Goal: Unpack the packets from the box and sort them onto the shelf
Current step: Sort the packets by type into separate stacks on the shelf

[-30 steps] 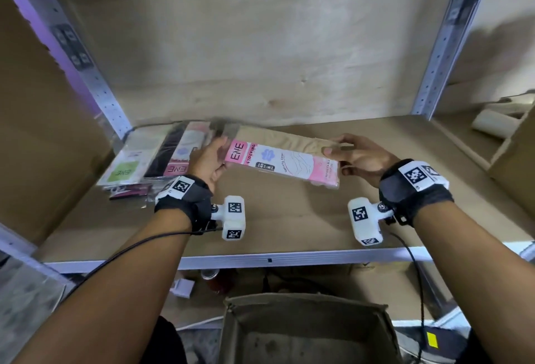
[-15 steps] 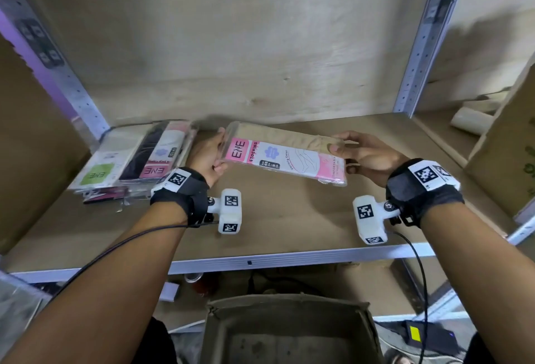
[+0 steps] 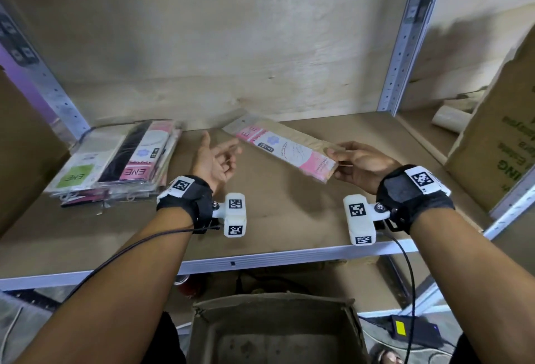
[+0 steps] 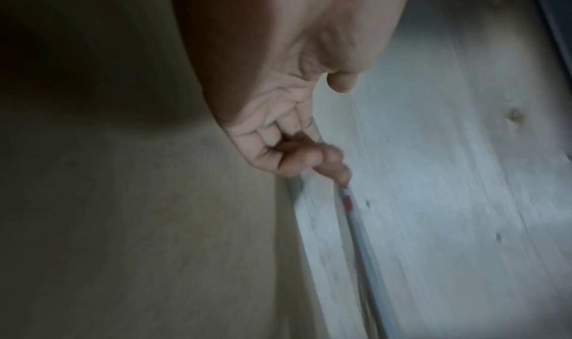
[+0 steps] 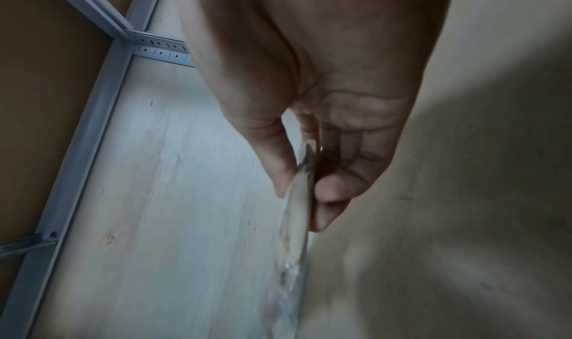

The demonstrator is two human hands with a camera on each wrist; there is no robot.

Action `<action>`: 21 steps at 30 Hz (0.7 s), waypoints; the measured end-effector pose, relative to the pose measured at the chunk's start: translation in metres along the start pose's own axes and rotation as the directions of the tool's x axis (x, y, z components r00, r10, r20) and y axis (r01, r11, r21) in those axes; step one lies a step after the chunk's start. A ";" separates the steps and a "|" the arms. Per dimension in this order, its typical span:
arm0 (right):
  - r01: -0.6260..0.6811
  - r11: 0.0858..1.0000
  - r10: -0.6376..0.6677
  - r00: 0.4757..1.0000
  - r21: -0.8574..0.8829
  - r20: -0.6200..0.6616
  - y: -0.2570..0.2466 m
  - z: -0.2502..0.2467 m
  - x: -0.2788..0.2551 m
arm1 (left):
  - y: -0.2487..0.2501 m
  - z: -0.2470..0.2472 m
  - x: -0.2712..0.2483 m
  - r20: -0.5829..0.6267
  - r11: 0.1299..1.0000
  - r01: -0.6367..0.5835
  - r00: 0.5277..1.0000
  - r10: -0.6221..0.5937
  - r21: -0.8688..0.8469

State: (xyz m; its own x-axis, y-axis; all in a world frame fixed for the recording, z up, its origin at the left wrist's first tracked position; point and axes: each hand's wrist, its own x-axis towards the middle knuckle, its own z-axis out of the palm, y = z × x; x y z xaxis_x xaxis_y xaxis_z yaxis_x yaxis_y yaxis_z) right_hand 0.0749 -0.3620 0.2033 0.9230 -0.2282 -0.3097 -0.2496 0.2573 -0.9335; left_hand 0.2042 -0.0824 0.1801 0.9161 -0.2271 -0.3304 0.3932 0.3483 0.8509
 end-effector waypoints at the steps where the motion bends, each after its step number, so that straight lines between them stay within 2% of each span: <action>1: -0.014 1.000 0.015 1.000 0.020 -0.016 0.001 0.001 0.000 | -0.005 0.003 -0.002 0.031 0.999 0.014 0.999 -0.015 0.042; 6: -0.053 0.995 0.057 0.997 0.079 -0.044 0.007 0.011 0.003 | -0.025 0.037 -0.024 0.226 0.922 0.037 0.965 -0.133 0.385; 10: -0.065 0.996 0.068 0.997 0.065 -0.041 0.011 0.023 0.002 | -0.037 0.059 -0.038 0.351 0.890 0.047 0.908 -0.226 0.453; 13: -0.067 0.996 0.063 0.996 -0.059 -0.070 0.013 0.025 0.006 | -0.042 0.064 -0.041 0.345 0.883 -0.009 0.922 -0.174 0.470; 16: -0.090 0.957 0.063 0.993 -0.276 -0.104 0.013 0.025 0.012 | -0.043 0.065 -0.040 0.331 0.802 -0.107 0.936 -0.118 0.588; 21: -0.069 0.832 -0.033 0.984 -0.551 -0.174 0.013 0.019 0.023 | -0.032 0.071 -0.035 0.182 0.635 -0.088 0.980 -0.085 0.768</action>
State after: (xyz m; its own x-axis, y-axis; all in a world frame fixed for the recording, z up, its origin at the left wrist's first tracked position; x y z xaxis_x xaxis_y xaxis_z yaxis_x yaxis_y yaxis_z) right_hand 0.0987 -0.3465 0.1870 0.8659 -0.3962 -0.3054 -0.4328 -0.2871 -0.8545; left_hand 0.1537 -0.1497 0.1936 0.8500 -0.4175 -0.3213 0.1092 -0.4570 0.8828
